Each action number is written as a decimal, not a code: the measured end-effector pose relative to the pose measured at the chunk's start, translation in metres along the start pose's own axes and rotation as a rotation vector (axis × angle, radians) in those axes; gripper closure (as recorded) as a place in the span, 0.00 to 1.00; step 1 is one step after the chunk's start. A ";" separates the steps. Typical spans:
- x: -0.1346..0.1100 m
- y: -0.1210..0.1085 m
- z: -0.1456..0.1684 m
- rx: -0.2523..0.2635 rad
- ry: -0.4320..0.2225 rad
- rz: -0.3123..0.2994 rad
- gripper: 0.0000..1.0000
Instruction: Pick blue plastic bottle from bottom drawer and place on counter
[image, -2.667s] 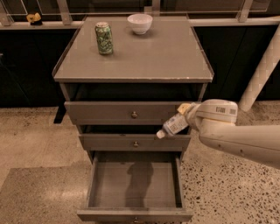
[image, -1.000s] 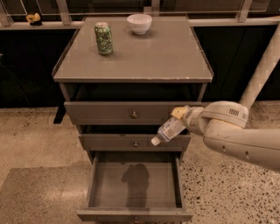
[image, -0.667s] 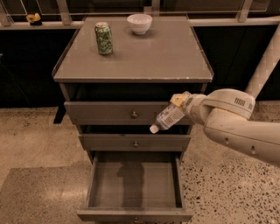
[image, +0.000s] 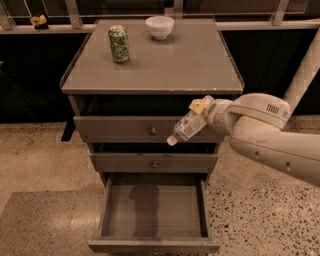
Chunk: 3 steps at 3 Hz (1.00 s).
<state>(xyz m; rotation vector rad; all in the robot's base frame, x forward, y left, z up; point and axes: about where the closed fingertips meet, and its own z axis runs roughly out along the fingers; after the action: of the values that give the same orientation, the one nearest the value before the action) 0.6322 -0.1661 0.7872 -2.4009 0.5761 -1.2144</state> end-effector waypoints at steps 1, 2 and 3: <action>0.025 -0.056 -0.012 0.075 0.047 -0.088 1.00; 0.055 -0.108 -0.027 0.147 0.098 -0.145 1.00; 0.057 -0.110 -0.027 0.148 0.100 -0.167 1.00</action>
Offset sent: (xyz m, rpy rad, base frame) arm 0.0528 0.0634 0.2226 -0.0748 -0.2749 0.2043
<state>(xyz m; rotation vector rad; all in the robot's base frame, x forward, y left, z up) 0.6613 -0.1076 0.8956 -2.3107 0.3061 -1.4017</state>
